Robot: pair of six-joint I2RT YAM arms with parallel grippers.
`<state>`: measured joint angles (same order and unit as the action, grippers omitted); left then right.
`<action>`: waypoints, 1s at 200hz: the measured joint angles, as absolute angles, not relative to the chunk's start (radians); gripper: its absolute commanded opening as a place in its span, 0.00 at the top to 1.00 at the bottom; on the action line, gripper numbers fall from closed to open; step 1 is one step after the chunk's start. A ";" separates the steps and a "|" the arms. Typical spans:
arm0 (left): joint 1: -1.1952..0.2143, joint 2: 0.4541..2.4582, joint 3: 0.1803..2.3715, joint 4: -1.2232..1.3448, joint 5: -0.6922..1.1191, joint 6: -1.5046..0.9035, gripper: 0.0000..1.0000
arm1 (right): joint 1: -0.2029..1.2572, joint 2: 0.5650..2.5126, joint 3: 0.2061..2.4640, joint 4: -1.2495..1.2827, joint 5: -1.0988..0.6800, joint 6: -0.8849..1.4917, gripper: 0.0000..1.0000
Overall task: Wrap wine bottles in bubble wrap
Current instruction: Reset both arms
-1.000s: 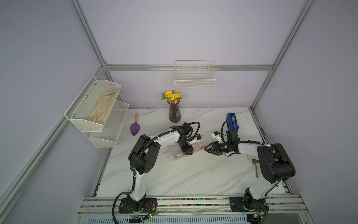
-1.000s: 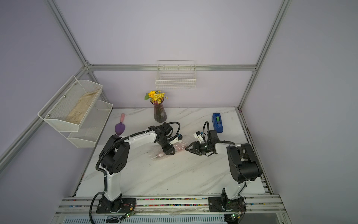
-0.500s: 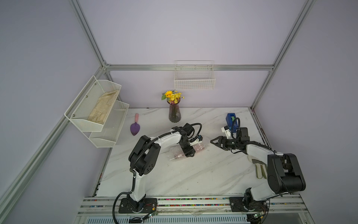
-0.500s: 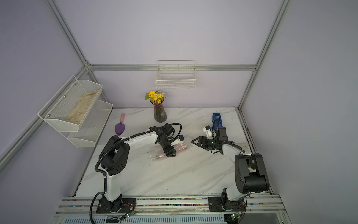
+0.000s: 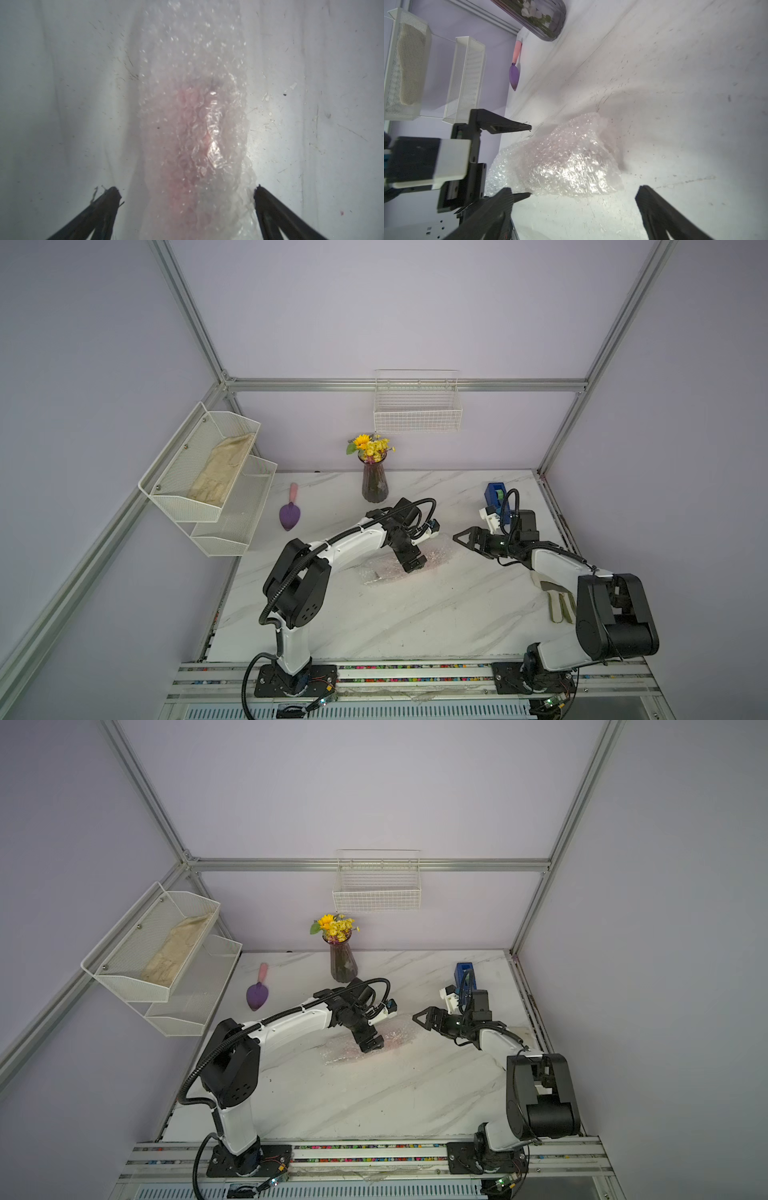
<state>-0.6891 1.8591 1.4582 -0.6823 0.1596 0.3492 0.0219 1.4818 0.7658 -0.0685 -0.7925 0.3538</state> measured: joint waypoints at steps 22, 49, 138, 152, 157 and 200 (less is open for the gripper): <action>-0.690 1.798 1.458 -0.644 0.108 0.332 0.00 | 0.015 1.428 0.768 -0.070 -0.714 0.344 0.03; -0.690 1.688 1.452 -0.582 0.049 0.308 0.00 | 0.006 1.380 0.785 -0.065 -0.606 0.326 0.03; -0.470 1.173 0.796 -0.078 -0.548 0.136 0.00 | 0.000 1.164 0.278 0.535 -0.099 0.195 0.03; -0.405 1.150 0.669 -0.017 -0.634 0.109 0.00 | 0.000 1.219 0.217 0.651 -0.049 0.160 0.03; -0.389 1.143 0.627 -0.003 -0.659 0.095 0.00 | 0.000 1.244 0.212 0.680 -0.038 0.149 0.03; -0.263 1.121 0.408 0.159 -0.720 -0.004 0.00 | 0.000 1.474 0.261 0.972 0.015 0.103 0.03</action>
<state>-0.2634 1.1206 0.4084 0.1585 -0.7200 -0.0040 -0.0002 1.4742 0.2607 0.9718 0.0151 0.1032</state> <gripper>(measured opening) 0.999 0.972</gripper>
